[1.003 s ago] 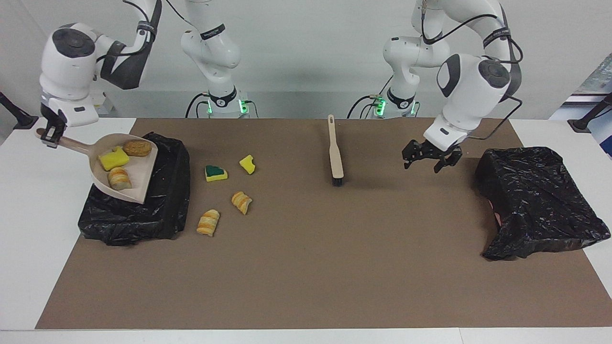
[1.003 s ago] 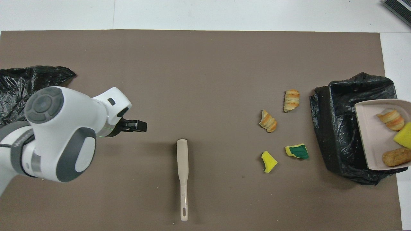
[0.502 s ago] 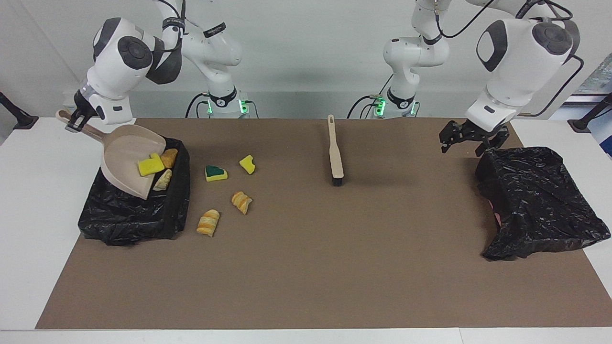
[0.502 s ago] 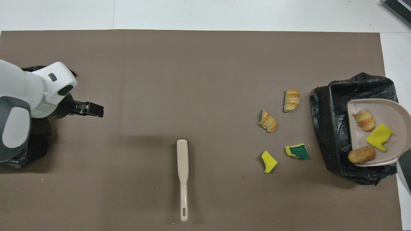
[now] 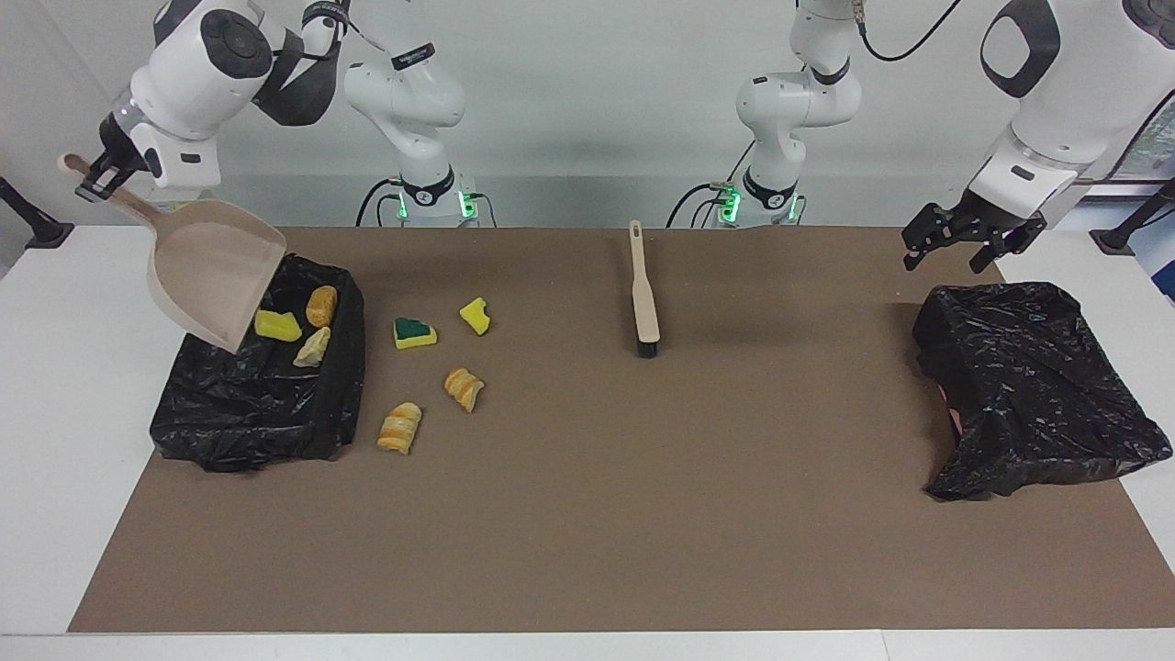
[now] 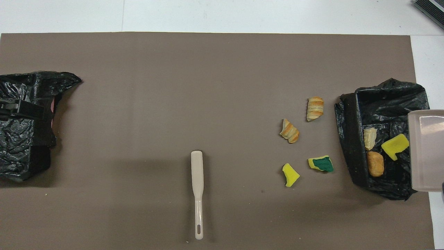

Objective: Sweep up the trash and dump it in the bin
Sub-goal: 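Tip the dustpan into the trash bag with the right gripper while the left gripper withdraws, then bring the empty dustpan back to the table center with the right gripper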

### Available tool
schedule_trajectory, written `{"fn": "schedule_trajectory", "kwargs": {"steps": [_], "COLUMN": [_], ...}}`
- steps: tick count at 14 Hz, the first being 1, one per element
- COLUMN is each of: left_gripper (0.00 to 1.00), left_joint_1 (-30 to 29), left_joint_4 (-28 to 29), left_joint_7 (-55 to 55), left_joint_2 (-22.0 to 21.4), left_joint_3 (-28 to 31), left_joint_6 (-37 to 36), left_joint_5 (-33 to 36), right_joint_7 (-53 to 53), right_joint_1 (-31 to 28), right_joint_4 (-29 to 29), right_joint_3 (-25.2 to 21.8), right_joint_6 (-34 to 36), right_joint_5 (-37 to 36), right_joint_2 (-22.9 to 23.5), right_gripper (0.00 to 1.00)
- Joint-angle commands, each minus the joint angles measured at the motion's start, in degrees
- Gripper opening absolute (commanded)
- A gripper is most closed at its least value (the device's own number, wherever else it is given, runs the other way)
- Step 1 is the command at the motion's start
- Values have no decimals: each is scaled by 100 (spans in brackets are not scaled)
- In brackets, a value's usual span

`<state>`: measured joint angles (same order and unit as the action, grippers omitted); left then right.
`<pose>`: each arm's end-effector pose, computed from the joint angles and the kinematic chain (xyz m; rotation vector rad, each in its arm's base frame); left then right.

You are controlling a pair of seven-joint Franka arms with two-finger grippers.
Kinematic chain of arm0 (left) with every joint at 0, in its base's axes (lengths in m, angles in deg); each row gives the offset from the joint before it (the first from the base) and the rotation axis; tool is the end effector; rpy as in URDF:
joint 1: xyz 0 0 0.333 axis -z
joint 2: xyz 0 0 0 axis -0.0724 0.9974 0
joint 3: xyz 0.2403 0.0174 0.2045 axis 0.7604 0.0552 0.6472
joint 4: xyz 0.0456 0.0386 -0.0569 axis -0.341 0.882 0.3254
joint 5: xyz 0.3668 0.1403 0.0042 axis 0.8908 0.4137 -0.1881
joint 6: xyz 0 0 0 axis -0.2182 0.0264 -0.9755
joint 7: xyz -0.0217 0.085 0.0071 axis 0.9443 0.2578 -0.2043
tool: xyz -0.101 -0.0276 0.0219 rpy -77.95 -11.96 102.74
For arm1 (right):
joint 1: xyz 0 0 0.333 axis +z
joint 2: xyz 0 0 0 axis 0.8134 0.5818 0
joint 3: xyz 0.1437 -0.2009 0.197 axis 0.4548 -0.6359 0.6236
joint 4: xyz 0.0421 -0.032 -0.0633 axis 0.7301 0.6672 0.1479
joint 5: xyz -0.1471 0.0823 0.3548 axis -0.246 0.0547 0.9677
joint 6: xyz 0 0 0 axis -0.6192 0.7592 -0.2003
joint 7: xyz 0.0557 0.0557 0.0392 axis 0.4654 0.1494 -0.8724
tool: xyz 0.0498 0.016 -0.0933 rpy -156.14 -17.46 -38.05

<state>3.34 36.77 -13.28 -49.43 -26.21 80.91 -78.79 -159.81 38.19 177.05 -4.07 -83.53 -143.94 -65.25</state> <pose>0.5557 -0.0040 0.6110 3.1102 -0.1609 -0.0324 0.4771 -0.1456 0.6044 1.6990 1.5700 -0.8770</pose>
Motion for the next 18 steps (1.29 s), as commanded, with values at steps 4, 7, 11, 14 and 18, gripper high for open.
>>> {"fn": "schedule_trajectory", "kwargs": {"steps": [4,7,11,14,18], "left_gripper": [100,100,100,100,100], "left_joint_1": [64,73,81,64,55], "left_joint_4": [-74,-20,32,24,15], "left_joint_7": [54,45,28,124,133], "left_joint_2": [-103,-139,-156,-156,-183], "left_joint_3": [-54,-55,-55,-55,-55], "left_joint_6": [-226,-200,-217,-200,-410], "left_joint_5": [183,174,183,166,130], "right_joint_7": [1024,1823,3851,5399,7928], "right_joint_1": [33,33,610,1085,1955], "right_joint_4": [-417,-1146,-2007,-2921,-3922], "right_joint_3": [423,862,1083,1092,1092], "right_joint_6": [309,791,1143,1408,1417], "right_joint_5": [991,1764,2388,2872,3330], "right_joint_2": [274,731,1416,2207,3252], "right_gripper": [0,0,0,0,0]}}
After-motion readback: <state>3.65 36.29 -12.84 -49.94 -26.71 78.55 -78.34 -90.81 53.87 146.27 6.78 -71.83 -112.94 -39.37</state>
